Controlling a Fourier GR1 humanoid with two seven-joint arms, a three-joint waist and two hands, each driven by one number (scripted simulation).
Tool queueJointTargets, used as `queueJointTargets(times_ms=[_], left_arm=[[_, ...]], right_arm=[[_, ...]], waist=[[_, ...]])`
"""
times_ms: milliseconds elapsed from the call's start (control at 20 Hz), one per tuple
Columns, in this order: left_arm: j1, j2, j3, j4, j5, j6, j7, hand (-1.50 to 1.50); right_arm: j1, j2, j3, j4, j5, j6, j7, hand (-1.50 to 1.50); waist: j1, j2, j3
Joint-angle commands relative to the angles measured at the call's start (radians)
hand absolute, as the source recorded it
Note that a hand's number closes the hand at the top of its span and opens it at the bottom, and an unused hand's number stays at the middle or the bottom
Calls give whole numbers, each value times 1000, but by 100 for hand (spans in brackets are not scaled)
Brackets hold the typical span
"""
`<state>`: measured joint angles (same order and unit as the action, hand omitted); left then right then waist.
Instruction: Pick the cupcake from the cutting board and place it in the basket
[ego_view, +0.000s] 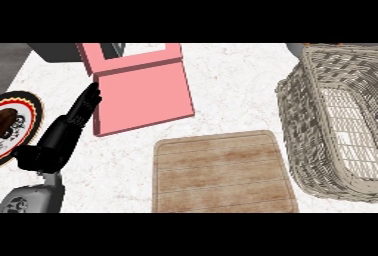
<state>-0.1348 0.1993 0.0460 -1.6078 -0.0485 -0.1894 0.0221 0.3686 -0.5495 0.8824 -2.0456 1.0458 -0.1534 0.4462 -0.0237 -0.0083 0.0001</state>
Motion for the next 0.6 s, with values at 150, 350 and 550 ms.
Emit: queueJointTargets(times_ms=[150, 350, 550], left_arm=[[-15, 17, 18, 26, 10, -18, -11, 0], [-28, 7, 16, 49, -18, 10, -19, 0], [-15, 5, 18, -7, 14, -7, 6, 0]], right_arm=[[154, -44, 47, -344, -131, -175, -105, 150], [210, -87, 62, -487, -140, -285, -175, 150], [291, -156, 61, -617, -123, -335, -158, 150]], waist=[[-11, 3, 1], [-18, 3, 1], [-17, -3, 0]])
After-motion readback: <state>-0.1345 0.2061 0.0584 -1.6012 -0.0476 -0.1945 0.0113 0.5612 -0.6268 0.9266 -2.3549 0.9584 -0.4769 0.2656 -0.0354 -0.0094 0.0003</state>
